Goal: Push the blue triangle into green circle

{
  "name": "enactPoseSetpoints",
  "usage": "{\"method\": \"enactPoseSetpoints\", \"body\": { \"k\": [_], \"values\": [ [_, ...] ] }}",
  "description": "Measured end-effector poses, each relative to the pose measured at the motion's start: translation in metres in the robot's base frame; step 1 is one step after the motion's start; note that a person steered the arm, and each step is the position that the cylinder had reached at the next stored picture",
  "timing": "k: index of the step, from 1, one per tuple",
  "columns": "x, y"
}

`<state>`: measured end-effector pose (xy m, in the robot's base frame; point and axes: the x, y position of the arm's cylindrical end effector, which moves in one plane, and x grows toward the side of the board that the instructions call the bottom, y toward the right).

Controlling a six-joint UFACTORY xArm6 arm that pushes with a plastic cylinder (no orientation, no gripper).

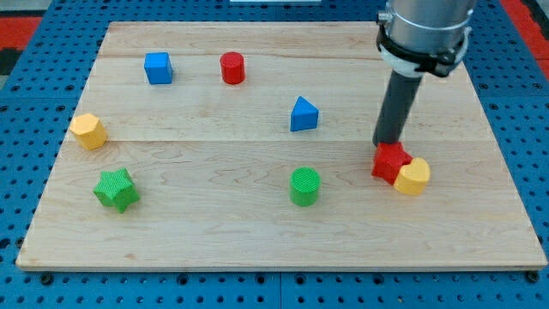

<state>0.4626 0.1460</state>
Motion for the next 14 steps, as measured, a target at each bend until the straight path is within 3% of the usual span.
{"method": "enactPoseSetpoints", "body": {
  "k": [1, 2, 4, 7, 9, 10, 11, 12, 13, 14],
  "values": [
    [0.039, 0.015],
    [0.028, 0.017],
    [-0.041, 0.015],
    [-0.067, 0.014],
    [-0.065, -0.071],
    [-0.042, -0.087],
    [-0.052, -0.103],
    [-0.095, -0.101],
    [-0.073, -0.150],
    [-0.019, -0.141]
  ]
}}
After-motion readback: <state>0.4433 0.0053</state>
